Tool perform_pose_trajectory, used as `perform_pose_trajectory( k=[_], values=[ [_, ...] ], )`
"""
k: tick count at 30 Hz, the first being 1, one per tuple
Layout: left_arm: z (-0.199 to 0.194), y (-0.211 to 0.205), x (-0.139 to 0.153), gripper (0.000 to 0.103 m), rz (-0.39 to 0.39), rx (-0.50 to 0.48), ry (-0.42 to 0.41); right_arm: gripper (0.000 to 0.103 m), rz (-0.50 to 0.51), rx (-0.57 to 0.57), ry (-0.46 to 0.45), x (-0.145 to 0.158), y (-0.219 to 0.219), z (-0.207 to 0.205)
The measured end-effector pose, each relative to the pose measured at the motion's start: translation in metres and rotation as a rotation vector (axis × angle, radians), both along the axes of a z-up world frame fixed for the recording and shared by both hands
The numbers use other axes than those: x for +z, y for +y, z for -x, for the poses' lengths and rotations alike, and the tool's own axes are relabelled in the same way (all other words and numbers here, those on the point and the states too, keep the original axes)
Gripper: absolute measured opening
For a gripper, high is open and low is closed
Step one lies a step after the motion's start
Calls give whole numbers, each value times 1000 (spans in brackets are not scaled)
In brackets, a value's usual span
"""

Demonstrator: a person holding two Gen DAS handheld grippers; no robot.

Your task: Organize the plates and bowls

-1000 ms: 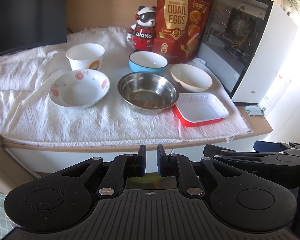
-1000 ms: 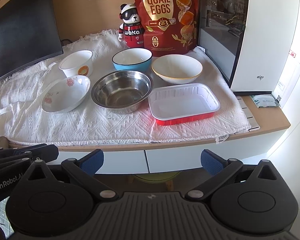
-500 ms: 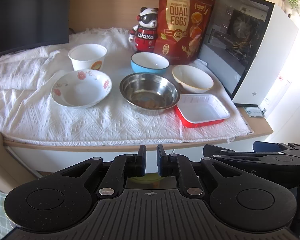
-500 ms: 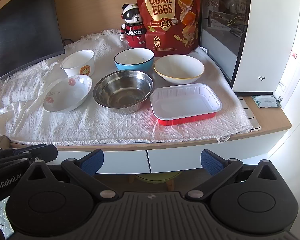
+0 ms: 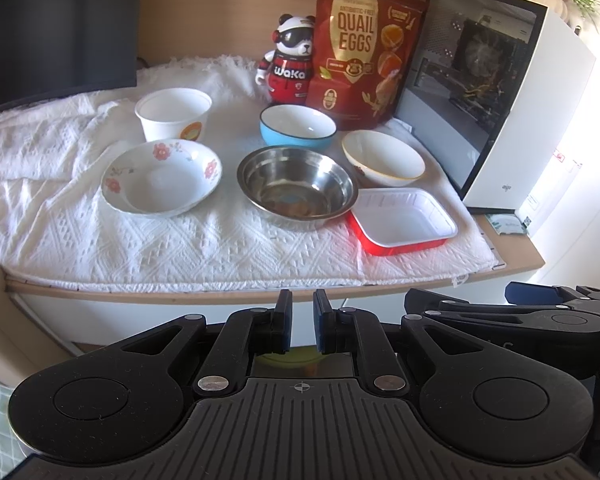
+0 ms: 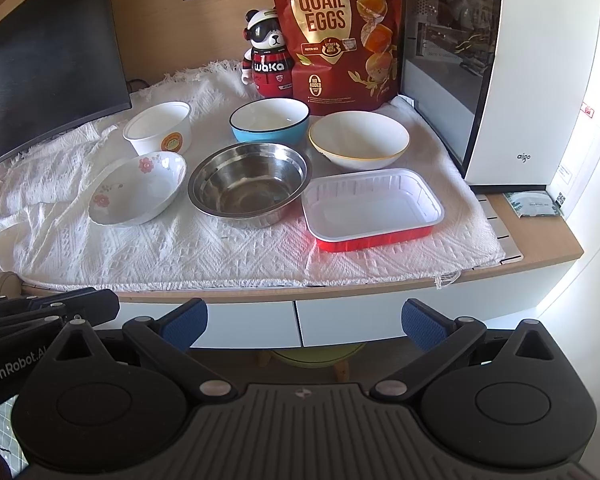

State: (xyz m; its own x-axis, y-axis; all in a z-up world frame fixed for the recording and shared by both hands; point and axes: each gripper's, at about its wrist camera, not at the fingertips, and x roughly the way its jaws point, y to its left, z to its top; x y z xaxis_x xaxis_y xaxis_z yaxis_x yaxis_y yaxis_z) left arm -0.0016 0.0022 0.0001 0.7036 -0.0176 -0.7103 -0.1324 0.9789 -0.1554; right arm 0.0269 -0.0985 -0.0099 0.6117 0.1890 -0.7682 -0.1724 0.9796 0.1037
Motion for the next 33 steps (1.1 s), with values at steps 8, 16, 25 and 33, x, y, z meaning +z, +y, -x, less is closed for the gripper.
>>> perform_pose_trajectory(
  k=[8,16,25,33],
  values=[
    [-1,-1,0,13,5,1,4,103,-2,-1,-1,1,-1,0],
    [-3,5,-3,13,16,14,5,103,1,-5,-6,1,1,-2],
    [-17,36,-15,13,135,2,-30,103,-24,-18,-5,-4,8,-19],
    [-72,95,-43,13,347,-55,6,103,-62,-60,41,-28,32,-69]
  ],
)
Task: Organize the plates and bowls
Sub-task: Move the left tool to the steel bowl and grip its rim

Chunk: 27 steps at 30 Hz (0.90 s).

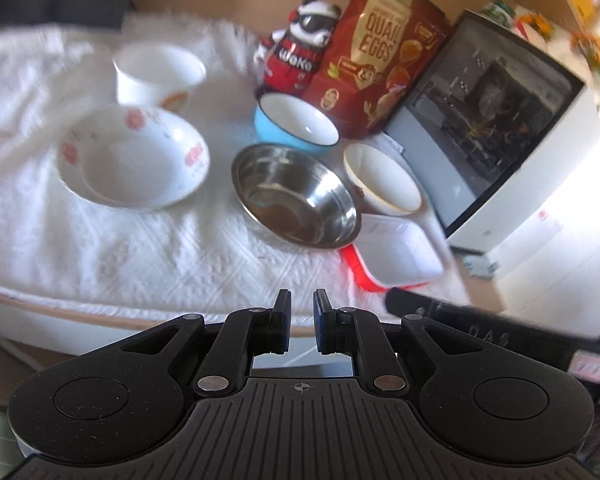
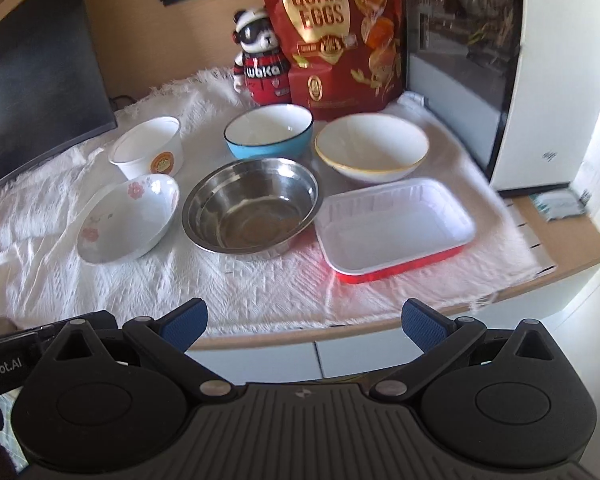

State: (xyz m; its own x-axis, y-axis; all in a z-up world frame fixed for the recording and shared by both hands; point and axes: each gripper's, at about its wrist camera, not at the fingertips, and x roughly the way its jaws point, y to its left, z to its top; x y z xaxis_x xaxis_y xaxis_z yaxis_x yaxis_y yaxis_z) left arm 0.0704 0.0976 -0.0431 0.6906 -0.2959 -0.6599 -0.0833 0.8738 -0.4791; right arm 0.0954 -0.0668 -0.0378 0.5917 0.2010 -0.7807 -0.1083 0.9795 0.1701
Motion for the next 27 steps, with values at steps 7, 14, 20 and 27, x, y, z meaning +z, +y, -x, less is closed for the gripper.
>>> perform_pose_trajectory(
  k=[7,14,20,27],
  values=[
    [-54,42,-12,13,-58,-42,46,103,-26,-26,23,-10,32,-51],
    [-104,94,-20,13,-12,-24,86,103,-235,-135,118,-15,38,-88],
    [-133,92,-36,13,33,-60,137,103,-124,-115,163,-32,44,-94],
    [-149,74,-50,13,92,-84,171,103,-78,-95,94,-28,23,-114]
  ],
)
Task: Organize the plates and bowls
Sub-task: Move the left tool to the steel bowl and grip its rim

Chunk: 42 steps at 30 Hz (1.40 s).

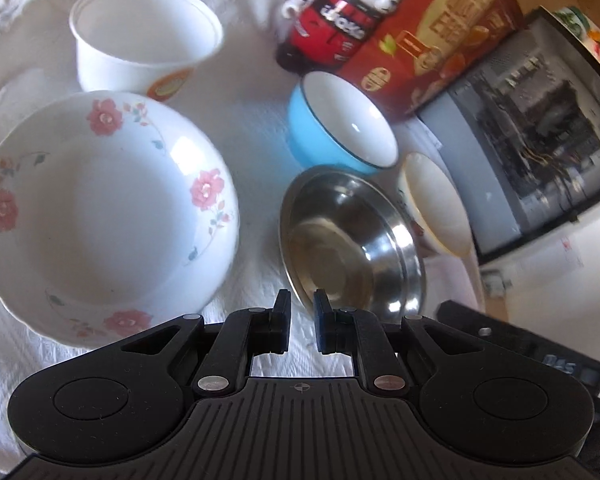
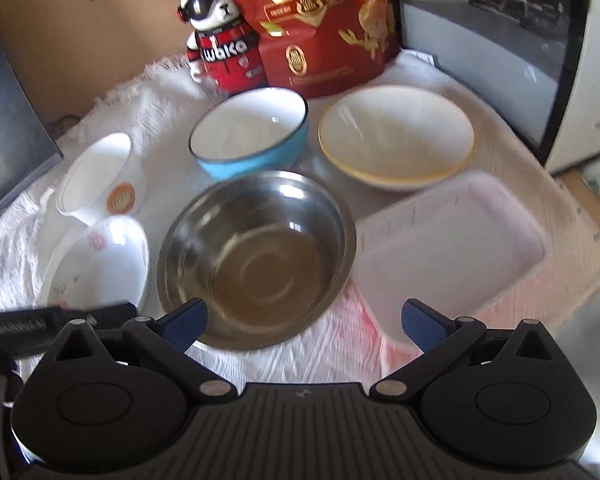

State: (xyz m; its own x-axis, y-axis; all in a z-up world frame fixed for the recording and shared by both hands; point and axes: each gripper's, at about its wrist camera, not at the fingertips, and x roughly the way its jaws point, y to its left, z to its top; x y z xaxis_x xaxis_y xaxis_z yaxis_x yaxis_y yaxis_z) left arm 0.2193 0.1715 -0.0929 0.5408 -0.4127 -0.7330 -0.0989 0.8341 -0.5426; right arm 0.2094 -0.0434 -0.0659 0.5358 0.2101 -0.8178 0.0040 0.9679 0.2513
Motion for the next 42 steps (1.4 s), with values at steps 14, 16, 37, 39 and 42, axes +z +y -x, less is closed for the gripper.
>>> perform_pose_trajectory(
  k=[14,16,37,39,42],
  values=[
    [-9,-28,1,14,-47,145,30,103,-2,304,-45,-3,-8,-63],
    [-8,-30,2,14,-45,168,26,103,12,330,-59,-4,-9,-67],
    [-2,-49,-2,18,-66,219,-5,66,155,578,-166,-25,-17,-75],
    [9,-50,11,18,-138,171,-43,65,168,556,-168,-25,-14,-73],
    [15,-49,14,18,-233,141,-57,65,144,538,-161,-24,-14,-71]
  ],
)
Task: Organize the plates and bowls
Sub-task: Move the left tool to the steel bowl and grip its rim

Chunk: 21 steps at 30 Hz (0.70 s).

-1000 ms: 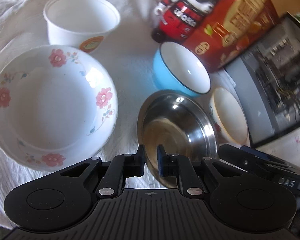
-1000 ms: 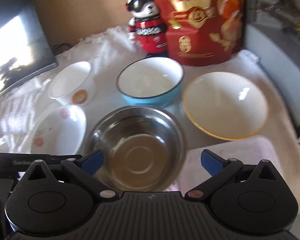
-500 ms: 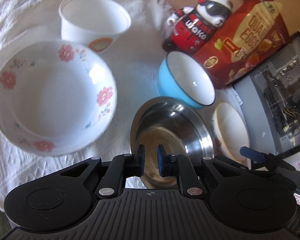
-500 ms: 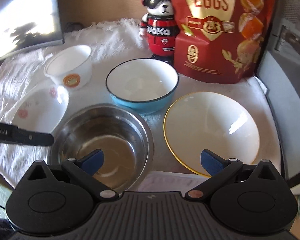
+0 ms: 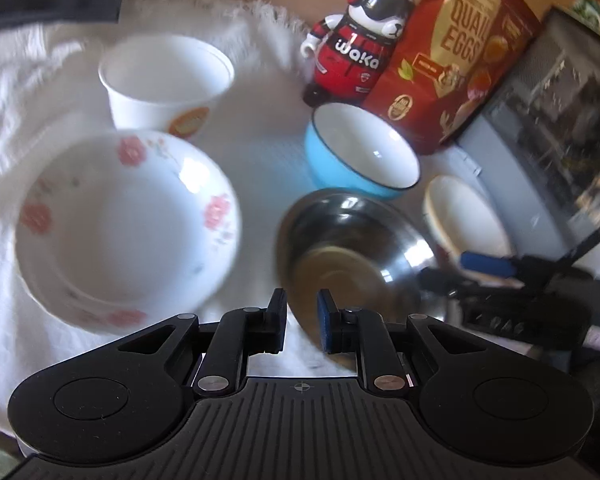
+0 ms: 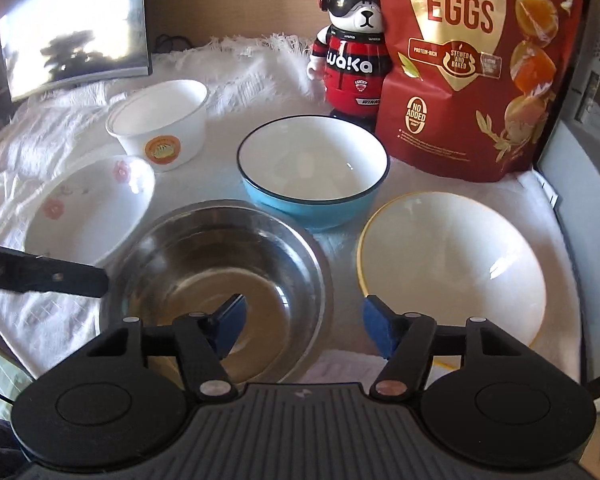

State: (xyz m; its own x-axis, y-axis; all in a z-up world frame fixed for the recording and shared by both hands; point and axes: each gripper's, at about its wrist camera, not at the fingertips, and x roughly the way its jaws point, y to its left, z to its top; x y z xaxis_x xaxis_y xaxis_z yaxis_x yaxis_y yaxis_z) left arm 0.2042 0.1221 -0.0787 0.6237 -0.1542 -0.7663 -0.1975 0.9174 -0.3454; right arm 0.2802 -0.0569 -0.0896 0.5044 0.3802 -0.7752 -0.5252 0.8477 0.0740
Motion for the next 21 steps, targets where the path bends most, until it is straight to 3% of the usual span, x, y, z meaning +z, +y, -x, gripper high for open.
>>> perform_pose_trajectory(
  k=[3,7,15,21],
  values=[
    [-9,9,-13,18,71,8,10,65,15,-19,12,-5,4,0],
    [-23,14,-24,19,103,45,14,65,46,-21,5,-9,12,2],
    [-45,16,-38,37,181,21,43,65,73,-49,53,-22,28,-10],
    [-43,22,-40,32,205,14,85,67,33,-75,95,-25,31,-23]
  ],
)
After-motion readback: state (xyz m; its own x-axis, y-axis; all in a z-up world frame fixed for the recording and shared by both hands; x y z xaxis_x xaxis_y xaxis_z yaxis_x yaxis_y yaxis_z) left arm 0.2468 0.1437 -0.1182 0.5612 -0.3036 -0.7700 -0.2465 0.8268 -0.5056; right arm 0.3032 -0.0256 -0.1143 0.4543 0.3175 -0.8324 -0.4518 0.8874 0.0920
